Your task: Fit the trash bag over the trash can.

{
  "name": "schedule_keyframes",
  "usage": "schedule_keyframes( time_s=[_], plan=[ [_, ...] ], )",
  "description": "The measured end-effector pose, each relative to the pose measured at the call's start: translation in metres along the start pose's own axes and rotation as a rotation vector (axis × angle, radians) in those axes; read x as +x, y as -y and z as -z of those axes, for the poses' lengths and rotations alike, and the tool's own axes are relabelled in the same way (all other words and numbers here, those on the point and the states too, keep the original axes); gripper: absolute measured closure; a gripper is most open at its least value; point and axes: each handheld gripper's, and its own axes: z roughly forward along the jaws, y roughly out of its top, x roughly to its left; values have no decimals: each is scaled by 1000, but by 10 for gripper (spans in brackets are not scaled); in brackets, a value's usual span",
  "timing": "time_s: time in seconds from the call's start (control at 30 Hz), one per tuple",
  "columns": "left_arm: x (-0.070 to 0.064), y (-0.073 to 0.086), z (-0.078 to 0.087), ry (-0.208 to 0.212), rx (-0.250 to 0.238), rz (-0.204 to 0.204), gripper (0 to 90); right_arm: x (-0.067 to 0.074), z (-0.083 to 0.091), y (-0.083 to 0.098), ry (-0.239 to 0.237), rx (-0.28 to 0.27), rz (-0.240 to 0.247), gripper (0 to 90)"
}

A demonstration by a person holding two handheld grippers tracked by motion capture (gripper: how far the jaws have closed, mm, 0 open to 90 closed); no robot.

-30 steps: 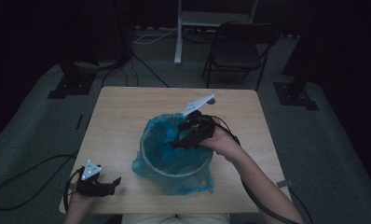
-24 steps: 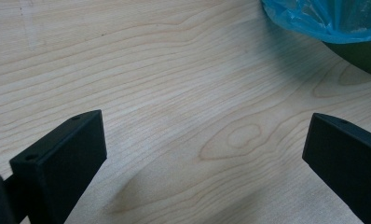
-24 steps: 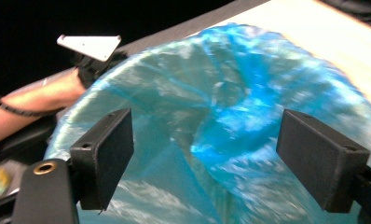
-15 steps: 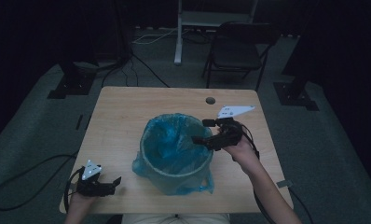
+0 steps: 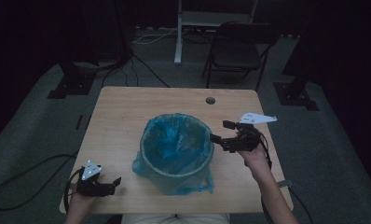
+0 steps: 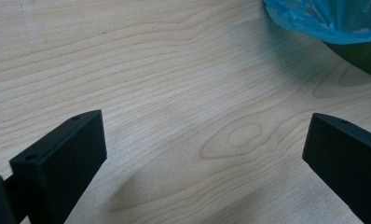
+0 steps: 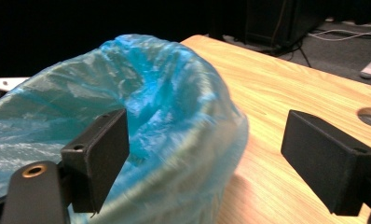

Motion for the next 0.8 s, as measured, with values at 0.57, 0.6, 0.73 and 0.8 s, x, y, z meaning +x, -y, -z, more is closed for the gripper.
schedule_keyframes(
  time_s=[0.57, 0.6, 0.73, 0.8],
  plan=[
    [0, 0, 0, -2, 2, 2, 1, -27, 26, 62, 183, -74, -83, 147],
    [0, 0, 0, 0, 2, 3, 1, -28, 27, 66, 189, -75, -90, 147],
    [0, 1, 1, -3, 1, 3, 1, -34, 32, 83, 221, -71, -117, 146],
    [0, 1, 1, -1, -2, 6, 1, -37, 33, 93, 235, -71, -129, 147]
  ],
)
